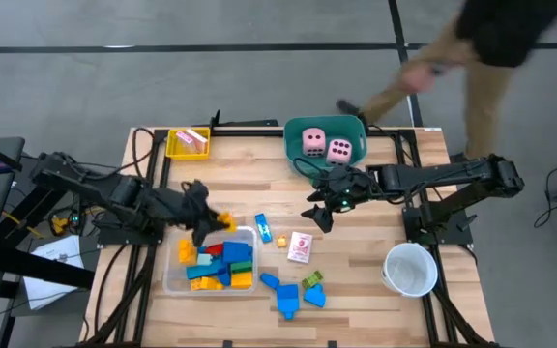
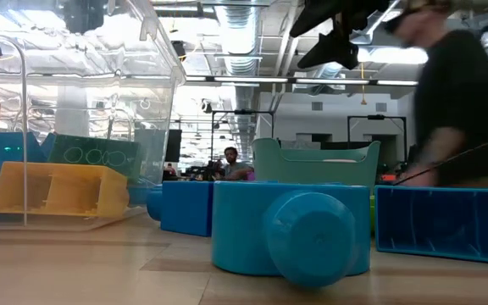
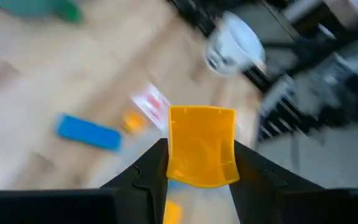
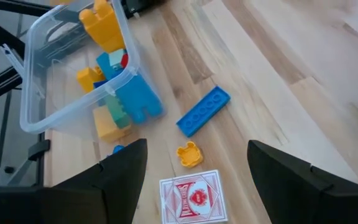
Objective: Pick & Place Toys
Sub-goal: Put the yellow game piece into the transparent bin
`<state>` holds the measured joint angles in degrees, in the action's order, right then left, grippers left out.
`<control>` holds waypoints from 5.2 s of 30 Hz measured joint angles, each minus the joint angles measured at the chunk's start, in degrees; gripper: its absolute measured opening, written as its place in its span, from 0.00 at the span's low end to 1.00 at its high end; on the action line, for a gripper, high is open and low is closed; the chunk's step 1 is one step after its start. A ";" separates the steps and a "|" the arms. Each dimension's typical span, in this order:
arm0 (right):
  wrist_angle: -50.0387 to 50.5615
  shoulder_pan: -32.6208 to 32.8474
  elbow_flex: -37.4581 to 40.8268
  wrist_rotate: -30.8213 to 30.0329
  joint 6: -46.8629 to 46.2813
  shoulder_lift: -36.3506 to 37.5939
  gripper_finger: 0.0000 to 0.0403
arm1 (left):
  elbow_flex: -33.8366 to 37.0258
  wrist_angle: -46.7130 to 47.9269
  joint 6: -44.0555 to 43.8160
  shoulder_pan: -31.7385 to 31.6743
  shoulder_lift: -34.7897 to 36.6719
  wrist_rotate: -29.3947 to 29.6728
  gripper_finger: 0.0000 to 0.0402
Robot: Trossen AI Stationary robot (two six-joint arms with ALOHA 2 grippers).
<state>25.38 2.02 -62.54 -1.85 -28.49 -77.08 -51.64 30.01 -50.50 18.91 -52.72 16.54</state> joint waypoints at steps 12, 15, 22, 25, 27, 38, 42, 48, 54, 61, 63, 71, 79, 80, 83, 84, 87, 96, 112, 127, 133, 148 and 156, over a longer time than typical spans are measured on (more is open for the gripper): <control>1.01 -0.33 0.00 -0.15 -0.02 -0.01 0.67 | -0.02 7.63 -17.90 18.69 -7.06 -4.51 0.31; 1.01 -0.31 0.00 -0.15 -0.02 -0.02 0.67 | -0.02 8.12 -20.68 21.88 -8.74 -4.51 0.31; 1.01 -0.31 0.00 -0.15 -0.03 -0.04 0.67 | 0.00 11.28 -27.45 26.66 -10.06 -4.38 0.31; 1.01 -0.22 0.00 -0.15 -0.04 -0.04 0.67 | 0.00 13.12 -28.91 27.66 -10.01 -4.50 0.31; 1.03 -0.17 0.00 -0.15 -0.06 -0.04 0.67 | 0.00 15.19 -30.06 28.34 -9.91 -5.19 0.31; 1.01 -0.17 0.00 -0.15 -0.50 -0.04 0.67 | 0.00 21.94 -32.56 29.39 -9.91 -12.07 0.35; 1.01 -0.17 0.00 -0.14 -0.49 -0.04 0.67 | 0.00 21.89 -32.53 29.39 -9.91 -12.40 0.40; 1.01 -0.17 0.00 -0.15 -0.48 -0.04 0.67 | 0.00 21.92 -32.39 29.36 -9.91 -12.40 0.41; 0.99 -0.17 0.00 -0.13 -0.20 -0.04 0.67 | 0.00 21.89 -32.31 29.36 -9.91 -12.38 0.41; 0.99 -0.17 0.00 -0.01 -0.02 -0.04 0.67 | 0.00 21.89 -32.32 29.34 -9.91 -12.36 0.46; 0.99 -0.17 0.00 0.06 -0.02 -0.04 0.67 | 0.00 21.89 -32.32 29.36 -9.91 -12.36 0.49; 1.60 -0.17 0.00 0.06 -0.04 -0.04 0.67 | 0.00 18.47 -31.49 29.34 -9.22 -11.77 0.58; 4.17 -0.70 0.76 -1.38 -4.23 -0.04 0.67 | 0.00 5.85 -29.60 29.34 -4.98 -5.28 0.58; 4.01 -0.70 1.31 -1.42 -4.52 -0.04 0.67 | 0.00 3.85 -28.30 29.34 -4.46 -3.64 0.57; 4.25 -0.48 2.43 -1.21 -4.82 -0.04 0.67 | 0.00 -1.94 -22.52 29.33 -3.25 1.95 0.56; 3.86 -0.16 2.77 -1.18 -4.74 -0.04 0.67 | 0.00 -3.75 -20.27 29.20 -2.89 3.86 0.56; 0.59 0.99 4.63 -1.15 -4.69 -0.04 0.67 | 0.00 -8.31 -13.18 28.34 -2.14 9.72 0.54; -8.63 5.89 7.51 -1.18 12.63 -6.22 0.67 | -0.02 -21.74 11.33 22.07 -1.71 22.99 0.56; -21.72 7.78 5.65 -0.83 23.85 -25.85 0.67 | 0.00 -25.69 17.77 15.86 -2.19 23.27 0.62; -25.42 7.02 -0.86 -1.20 21.87 -38.20 0.66 | 0.00 -26.87 18.56 15.64 -3.22 23.20 0.61; -25.59 7.38 -1.81 -2.32 18.30 -40.91 0.61 | 0.00 -27.15 18.54 15.64 -3.22 23.25 0.61; -24.49 7.93 -1.64 -4.11 15.31 -40.35 0.33 | 0.00 -27.09 18.54 15.64 -3.22 23.36 0.61; -19.23 8.08 -1.05 -4.79 14.27 -31.98 0.39 | 0.00 -27.09 18.47 15.62 -3.21 23.31 0.61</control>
<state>6.15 10.10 -63.59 -6.63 -14.22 -109.06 -51.64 2.92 -32.03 34.52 -55.93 39.86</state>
